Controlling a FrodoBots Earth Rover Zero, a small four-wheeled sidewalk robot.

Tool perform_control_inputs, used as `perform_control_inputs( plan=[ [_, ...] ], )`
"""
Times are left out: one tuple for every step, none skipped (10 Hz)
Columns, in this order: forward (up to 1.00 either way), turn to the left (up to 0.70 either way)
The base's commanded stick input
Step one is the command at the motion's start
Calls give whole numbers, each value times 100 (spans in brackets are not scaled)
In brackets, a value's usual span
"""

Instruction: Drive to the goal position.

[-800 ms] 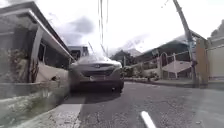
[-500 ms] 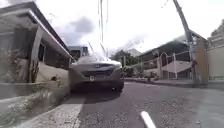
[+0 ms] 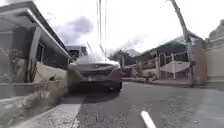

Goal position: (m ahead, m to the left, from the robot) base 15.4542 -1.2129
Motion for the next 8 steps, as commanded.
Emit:
perform_control_inputs(
  plan=[
    [0, -70],
    [0, -68],
    [0, -69],
    [0, -69],
    [0, -69],
    [0, -69],
    [0, -82],
    [0, -82]
  ],
)
